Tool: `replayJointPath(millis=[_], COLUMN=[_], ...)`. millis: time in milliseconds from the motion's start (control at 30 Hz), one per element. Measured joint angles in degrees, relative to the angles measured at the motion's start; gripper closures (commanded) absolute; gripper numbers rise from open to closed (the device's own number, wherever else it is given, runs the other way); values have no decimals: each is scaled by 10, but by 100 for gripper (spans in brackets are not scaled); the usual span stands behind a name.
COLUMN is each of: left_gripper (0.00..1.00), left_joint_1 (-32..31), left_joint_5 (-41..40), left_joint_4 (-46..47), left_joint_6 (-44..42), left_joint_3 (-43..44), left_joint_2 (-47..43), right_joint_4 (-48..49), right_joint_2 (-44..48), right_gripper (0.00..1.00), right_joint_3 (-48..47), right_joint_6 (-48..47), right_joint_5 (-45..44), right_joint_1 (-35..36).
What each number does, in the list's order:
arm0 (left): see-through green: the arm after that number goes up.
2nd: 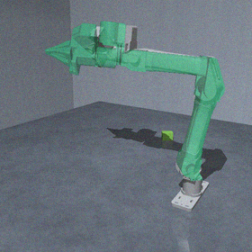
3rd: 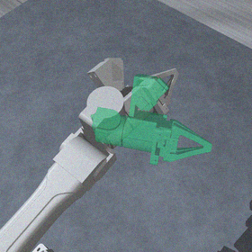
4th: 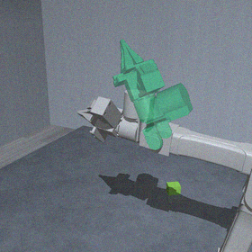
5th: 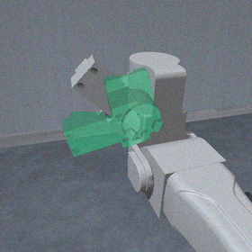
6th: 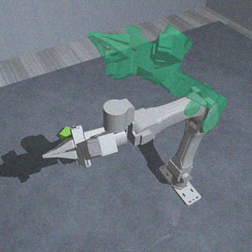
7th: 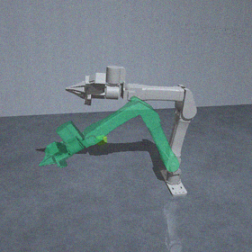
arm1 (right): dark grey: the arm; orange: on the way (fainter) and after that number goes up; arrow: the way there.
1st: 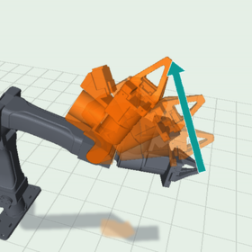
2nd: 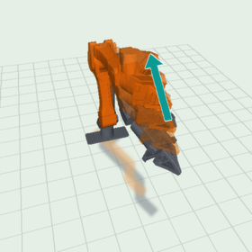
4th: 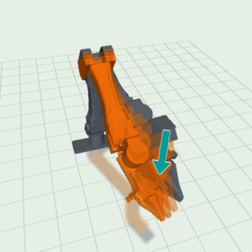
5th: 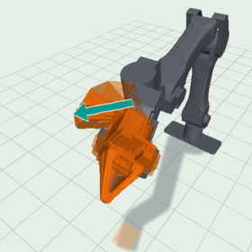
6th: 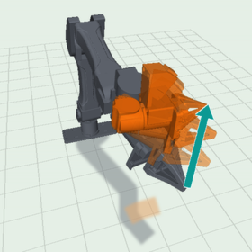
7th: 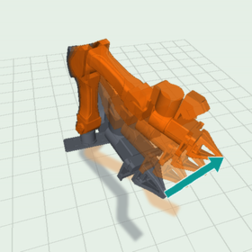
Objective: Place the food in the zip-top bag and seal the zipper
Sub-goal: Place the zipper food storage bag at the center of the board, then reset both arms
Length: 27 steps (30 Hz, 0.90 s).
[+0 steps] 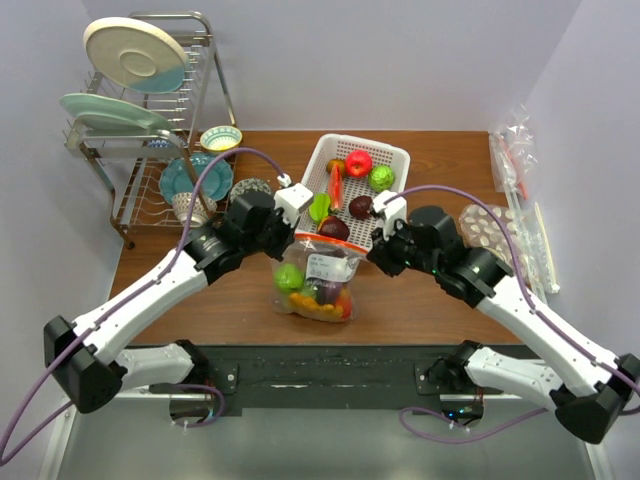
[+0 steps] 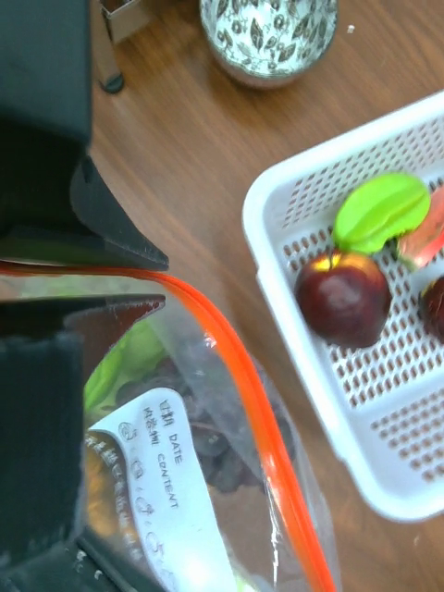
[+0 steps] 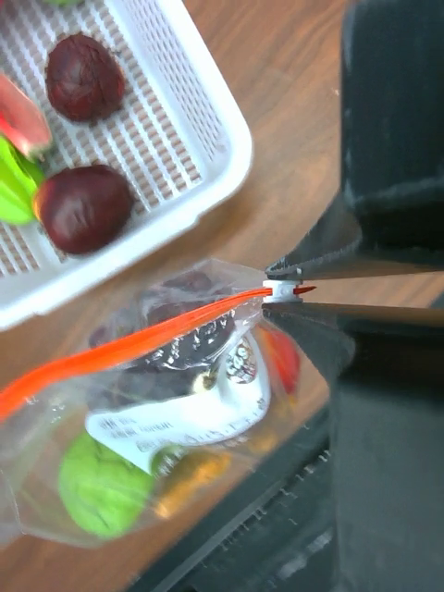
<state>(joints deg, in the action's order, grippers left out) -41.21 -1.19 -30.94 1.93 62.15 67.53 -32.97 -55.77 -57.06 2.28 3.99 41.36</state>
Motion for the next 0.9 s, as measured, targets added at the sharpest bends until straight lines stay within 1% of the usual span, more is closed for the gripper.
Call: replayJointPath(millis=[33,67,100,133,200,233,267,333,400,433,500,567,767,900], left_gripper=[55,48,40,30,23,17,15,6,4,1,1,1,0,0], left_joint_1=[1,3,3,4,6,7,7,7,7,7,7,7,7,7], left_joint_5=[-12,-22,-32,-42,-56,-64,-70,-79,-87,-90,-94,-95,-91,-92], left_joint_4=[0,0,1,0,1,1,4,8,8,9,13,32,92,118], left_joint_6=[3,5,7,12,19,24,30,36,46,52,63,74,80,79], left_joint_3=[6,13,19,26,38,43,47,49,49,48,46,28,-75,-152], left_joint_2=[10,20,28,33,38,37,33,22,0,-15,-50,-104,-287,-366], right_joint_4=[10,19,27,35,44,45,47,48,49,51,54,58,73,74], right_joint_2=[-12,-22,-29,-35,-39,-38,-37,-34,-24,-12,12,44,147,198], right_gripper=[29,14,1,1,1,1,1,1,1,1,1,1,1,1], right_joint_3=[-3,-6,-9,-11,-18,-24,-31,-46,-55,-56,-54,-49,-3,47], right_joint_6=[8,19,28,41,64,78,88,103,111,114,118,123,156,191], right_joint_5=[-7,-21,-37,-54,-85,-102,-115,-132,-139,-140,-144,-151,-186,-205], right_joint_1=[-1,-1,-1,-1,-1,-1,-1,-1,-1,-1,-1,-1,-1,-1])
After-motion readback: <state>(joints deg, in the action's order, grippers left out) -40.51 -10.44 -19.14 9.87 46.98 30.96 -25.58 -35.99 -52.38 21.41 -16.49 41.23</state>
